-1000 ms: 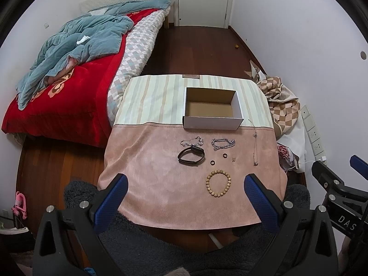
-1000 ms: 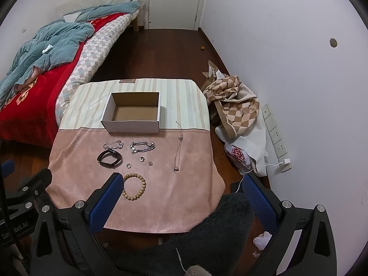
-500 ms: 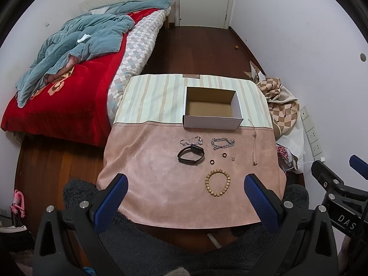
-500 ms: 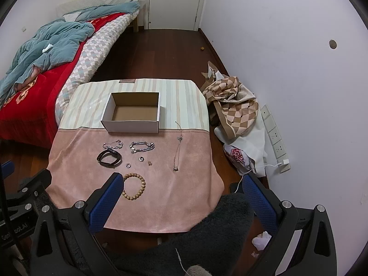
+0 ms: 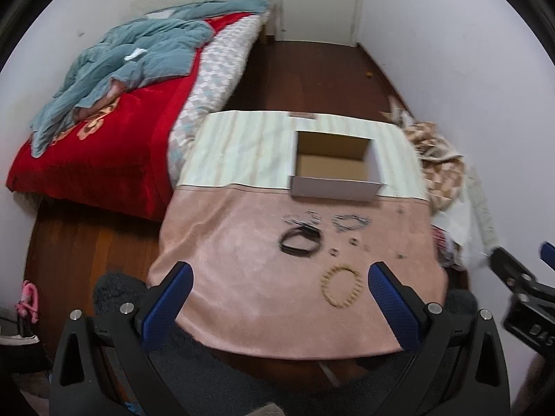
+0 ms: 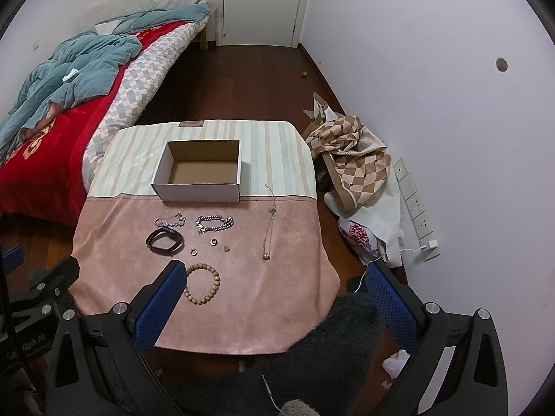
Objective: Organize jewelry
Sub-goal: 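Grasp the black watch band with the left tool while the right tool grasps the wooden bead bracelet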
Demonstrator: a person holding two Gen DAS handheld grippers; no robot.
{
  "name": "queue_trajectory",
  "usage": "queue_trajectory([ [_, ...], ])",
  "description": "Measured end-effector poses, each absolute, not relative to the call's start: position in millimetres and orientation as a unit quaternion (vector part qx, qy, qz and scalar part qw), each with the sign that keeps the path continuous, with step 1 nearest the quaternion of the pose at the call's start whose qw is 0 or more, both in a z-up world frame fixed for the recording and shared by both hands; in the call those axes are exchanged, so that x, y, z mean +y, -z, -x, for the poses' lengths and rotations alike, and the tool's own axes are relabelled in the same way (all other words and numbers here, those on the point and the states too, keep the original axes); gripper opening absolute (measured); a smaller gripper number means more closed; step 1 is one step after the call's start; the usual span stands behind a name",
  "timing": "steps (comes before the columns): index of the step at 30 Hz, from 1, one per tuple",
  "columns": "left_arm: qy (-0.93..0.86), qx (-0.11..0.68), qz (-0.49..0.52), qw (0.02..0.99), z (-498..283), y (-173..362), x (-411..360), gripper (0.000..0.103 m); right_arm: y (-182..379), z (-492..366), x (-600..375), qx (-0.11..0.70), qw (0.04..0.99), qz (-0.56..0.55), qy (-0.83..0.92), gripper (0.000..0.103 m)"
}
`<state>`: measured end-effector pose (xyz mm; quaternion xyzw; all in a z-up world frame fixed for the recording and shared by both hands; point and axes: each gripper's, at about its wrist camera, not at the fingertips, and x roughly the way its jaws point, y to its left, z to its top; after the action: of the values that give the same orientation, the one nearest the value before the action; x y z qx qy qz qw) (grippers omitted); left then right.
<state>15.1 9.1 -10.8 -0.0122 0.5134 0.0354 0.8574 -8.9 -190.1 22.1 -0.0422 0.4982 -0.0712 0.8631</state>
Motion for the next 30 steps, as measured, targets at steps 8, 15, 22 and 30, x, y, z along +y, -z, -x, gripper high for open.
queue_trajectory([
  [8, -0.079, 0.567, -0.041, 0.819, -61, 112, 19, 0.103, 100, -50, -193, 0.588, 0.804, 0.055, 0.064, 0.103],
  [15, -0.081, 0.624, -0.047, 0.776, -78, 186, 20, 0.103, 209, -75, -173, 0.656, 0.752, 0.059, 0.024, 0.103],
  [22, -0.093, 0.649, -0.032, 0.755, -87, 215, 32, 0.103, 252, -81, -154, 0.674, 0.737, 0.052, 0.004, 0.083],
  [30, -0.079, 0.645, 0.024, 0.760, -114, 214, 51, 0.102, 247, -81, -157, 0.650, 0.759, 0.038, -0.016, 0.008],
])
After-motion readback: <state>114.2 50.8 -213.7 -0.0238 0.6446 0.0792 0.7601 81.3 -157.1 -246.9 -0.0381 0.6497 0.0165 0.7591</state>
